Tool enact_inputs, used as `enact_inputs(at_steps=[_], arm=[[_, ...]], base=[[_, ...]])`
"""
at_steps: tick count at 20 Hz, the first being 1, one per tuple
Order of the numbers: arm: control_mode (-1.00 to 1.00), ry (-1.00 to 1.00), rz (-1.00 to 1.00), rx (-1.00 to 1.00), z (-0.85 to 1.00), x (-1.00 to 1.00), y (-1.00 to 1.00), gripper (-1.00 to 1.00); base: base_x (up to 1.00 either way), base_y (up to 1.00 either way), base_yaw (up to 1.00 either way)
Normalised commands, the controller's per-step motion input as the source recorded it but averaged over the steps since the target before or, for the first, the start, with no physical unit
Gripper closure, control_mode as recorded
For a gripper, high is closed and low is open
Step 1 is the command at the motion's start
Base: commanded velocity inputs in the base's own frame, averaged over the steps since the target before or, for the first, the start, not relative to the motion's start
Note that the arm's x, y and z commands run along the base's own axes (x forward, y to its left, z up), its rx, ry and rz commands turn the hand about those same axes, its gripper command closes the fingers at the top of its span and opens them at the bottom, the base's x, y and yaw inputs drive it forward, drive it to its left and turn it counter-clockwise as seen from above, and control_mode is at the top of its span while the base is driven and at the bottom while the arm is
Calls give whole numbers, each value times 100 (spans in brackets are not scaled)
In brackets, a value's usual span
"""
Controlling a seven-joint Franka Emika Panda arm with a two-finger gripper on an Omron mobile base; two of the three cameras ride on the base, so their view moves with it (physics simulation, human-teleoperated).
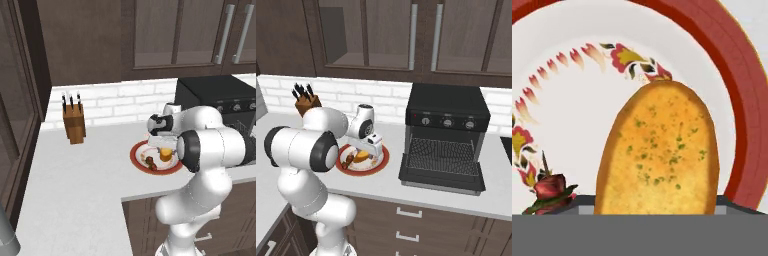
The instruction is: Pick up the kebab skewer and baguette bread, and place them inside the toaster oven. Close the toaster oven door and start by setting the timer.
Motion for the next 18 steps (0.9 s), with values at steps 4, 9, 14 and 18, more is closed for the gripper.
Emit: enact_inputs(at_steps=[4,9,14,18], arm=[[-100,2,-20,4,100,-59,-38,100],[-100,1,-24,8,78,-78,-79,100],[-100,0,-27,5,69,-75,-84,100],[-100,0,-33,1,48,-48,-59,100]], base=[[0,0,0],[0,0,0],[0,0,0],[0,0,0]])
